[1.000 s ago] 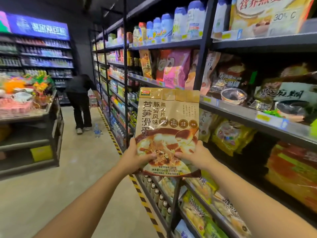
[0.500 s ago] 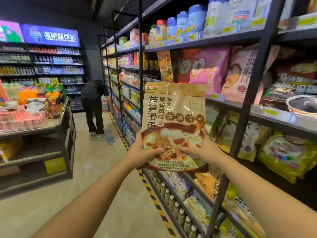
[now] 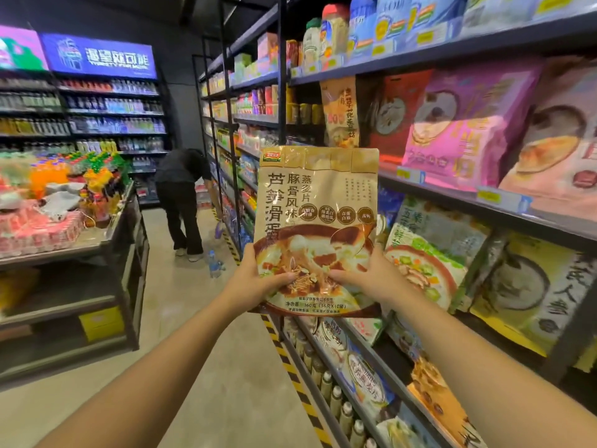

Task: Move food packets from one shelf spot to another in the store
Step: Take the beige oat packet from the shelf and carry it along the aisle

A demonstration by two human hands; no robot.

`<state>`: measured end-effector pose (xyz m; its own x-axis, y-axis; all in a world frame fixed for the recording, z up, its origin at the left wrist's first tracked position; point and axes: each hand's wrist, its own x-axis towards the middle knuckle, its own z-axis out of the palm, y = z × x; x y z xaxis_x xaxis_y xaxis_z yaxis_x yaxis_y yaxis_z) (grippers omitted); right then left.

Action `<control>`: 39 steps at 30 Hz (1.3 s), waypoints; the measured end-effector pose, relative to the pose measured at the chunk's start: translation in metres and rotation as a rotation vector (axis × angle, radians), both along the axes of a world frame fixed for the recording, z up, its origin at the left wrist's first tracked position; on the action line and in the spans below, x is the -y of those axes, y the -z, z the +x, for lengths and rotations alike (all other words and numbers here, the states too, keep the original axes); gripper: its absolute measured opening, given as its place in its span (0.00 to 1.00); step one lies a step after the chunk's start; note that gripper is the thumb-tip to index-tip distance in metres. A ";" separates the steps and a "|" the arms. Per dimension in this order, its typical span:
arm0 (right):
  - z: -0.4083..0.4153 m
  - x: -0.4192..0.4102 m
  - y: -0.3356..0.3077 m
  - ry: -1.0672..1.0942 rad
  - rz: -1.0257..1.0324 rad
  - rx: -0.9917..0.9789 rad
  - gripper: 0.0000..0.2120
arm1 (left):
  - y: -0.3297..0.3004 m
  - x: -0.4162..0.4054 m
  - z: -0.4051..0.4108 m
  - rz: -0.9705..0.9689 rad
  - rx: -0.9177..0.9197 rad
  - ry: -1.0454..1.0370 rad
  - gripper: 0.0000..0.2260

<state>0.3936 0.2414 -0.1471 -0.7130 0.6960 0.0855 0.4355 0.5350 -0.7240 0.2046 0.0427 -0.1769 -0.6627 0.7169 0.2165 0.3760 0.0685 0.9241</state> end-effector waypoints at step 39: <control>-0.475 -0.222 -0.075 0.252 0.147 0.001 0.53 | -0.051 -0.262 -0.505 0.116 -0.081 0.170 0.37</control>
<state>-0.0816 0.4636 -0.0725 -0.5190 0.8314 0.1985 0.5685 0.5092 -0.6462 -0.3004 0.3043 -0.1258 -0.5115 0.7843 0.3511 0.4460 -0.1069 0.8886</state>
